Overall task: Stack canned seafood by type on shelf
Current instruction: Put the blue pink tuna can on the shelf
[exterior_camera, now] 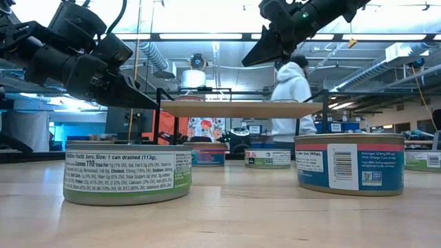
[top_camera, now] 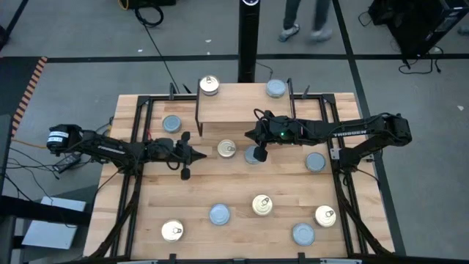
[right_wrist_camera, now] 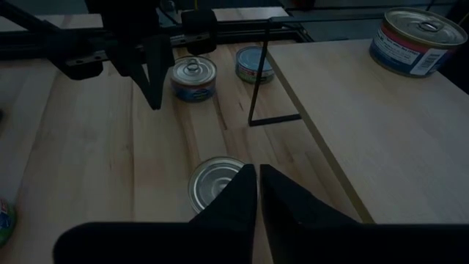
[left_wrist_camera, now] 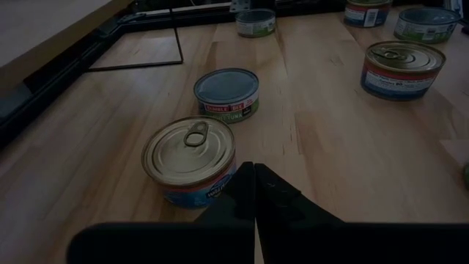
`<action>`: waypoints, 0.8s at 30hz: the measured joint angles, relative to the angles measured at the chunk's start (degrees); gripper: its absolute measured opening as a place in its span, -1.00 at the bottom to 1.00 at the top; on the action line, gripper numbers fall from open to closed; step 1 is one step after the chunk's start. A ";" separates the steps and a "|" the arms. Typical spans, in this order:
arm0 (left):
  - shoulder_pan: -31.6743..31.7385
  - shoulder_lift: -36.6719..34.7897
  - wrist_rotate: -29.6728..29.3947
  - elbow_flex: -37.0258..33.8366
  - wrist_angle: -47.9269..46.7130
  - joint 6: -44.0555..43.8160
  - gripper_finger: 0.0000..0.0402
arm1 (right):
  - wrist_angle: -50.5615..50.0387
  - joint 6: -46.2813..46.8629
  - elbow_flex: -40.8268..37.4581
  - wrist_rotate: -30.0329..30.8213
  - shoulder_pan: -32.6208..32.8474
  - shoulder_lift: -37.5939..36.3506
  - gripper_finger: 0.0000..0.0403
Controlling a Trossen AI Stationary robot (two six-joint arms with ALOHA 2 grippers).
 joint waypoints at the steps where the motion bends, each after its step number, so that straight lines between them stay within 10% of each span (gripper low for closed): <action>1: 0.00 0.01 0.01 0.00 0.00 0.00 -1.00 | 0.00 0.01 0.00 0.00 0.00 0.01 -0.84; 24: 0.00 0.00 0.02 0.00 2.03 -0.69 -1.00 | 7.17 0.87 0.04 -0.04 -0.71 0.09 -0.82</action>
